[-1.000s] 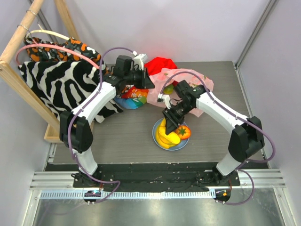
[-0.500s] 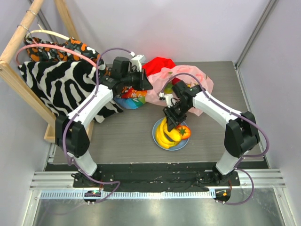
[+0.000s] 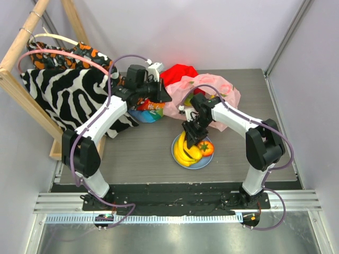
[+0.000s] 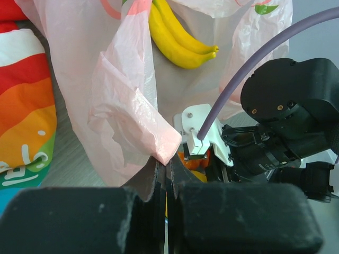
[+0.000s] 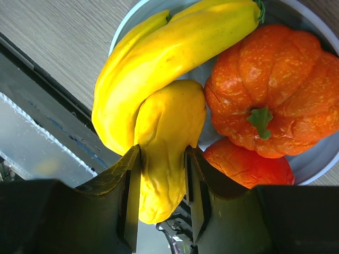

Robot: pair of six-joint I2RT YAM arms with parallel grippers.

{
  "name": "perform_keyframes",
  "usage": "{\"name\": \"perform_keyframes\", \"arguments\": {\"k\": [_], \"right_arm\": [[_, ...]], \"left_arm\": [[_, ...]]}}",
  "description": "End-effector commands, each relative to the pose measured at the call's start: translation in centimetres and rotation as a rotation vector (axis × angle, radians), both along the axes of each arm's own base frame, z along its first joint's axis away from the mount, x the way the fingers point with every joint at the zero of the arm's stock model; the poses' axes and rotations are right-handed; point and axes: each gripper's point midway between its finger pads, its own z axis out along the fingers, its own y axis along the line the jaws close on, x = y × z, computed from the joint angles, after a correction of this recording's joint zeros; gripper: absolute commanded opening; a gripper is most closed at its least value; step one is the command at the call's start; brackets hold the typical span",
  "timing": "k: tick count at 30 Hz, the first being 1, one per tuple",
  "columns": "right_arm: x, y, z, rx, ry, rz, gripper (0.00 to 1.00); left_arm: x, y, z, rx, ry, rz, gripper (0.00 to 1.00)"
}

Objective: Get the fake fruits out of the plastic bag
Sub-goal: Place the fake fruit on the plate.

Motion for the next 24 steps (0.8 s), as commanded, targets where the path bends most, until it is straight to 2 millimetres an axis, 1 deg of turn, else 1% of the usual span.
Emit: {"name": "perform_keyframes", "arguments": {"k": [1, 2, 9, 13, 15, 20, 21, 22, 23, 24], "right_arm": [[1.5, 1.5, 0.8, 0.04, -0.053, -0.004, 0.01], [1.7, 1.7, 0.6, 0.041, -0.059, 0.003, 0.01], [2.2, 1.2, -1.7, -0.01, -0.05, 0.014, 0.01], [2.5, 1.0, -2.1, -0.03, -0.055, 0.008, 0.01], [2.8, 1.1, -2.1, -0.029, -0.065, -0.001, 0.01], [2.6, 1.2, -2.5, -0.027, -0.059, -0.019, 0.02], [2.5, 1.3, -2.4, -0.021, -0.057, -0.016, 0.04], [2.4, 1.3, -2.4, -0.022, -0.055, -0.016, 0.1], [2.4, 1.3, -2.0, -0.017, -0.066, -0.012, 0.18], [2.5, 1.2, -1.7, -0.02, -0.074, -0.017, 0.31]], "left_arm": [[-0.4, 0.3, 2.0, -0.011, -0.064, -0.006, 0.0], [-0.4, 0.1, 1.8, -0.013, -0.057, -0.006, 0.0], [0.2, -0.5, 1.9, -0.033, -0.045, -0.013, 0.0], [0.4, -0.5, 1.9, -0.035, -0.042, -0.01, 0.0], [0.3, -0.5, 1.6, -0.032, -0.034, -0.009, 0.0], [0.3, -0.6, 1.5, -0.038, -0.027, -0.011, 0.0], [0.2, -0.7, 1.5, -0.04, -0.025, -0.014, 0.0], [0.2, -0.7, 1.4, -0.04, -0.022, -0.013, 0.0], [0.3, -0.6, 1.5, -0.042, -0.022, -0.012, 0.0], [0.2, -0.7, 1.5, -0.044, -0.022, -0.014, 0.0]]}}
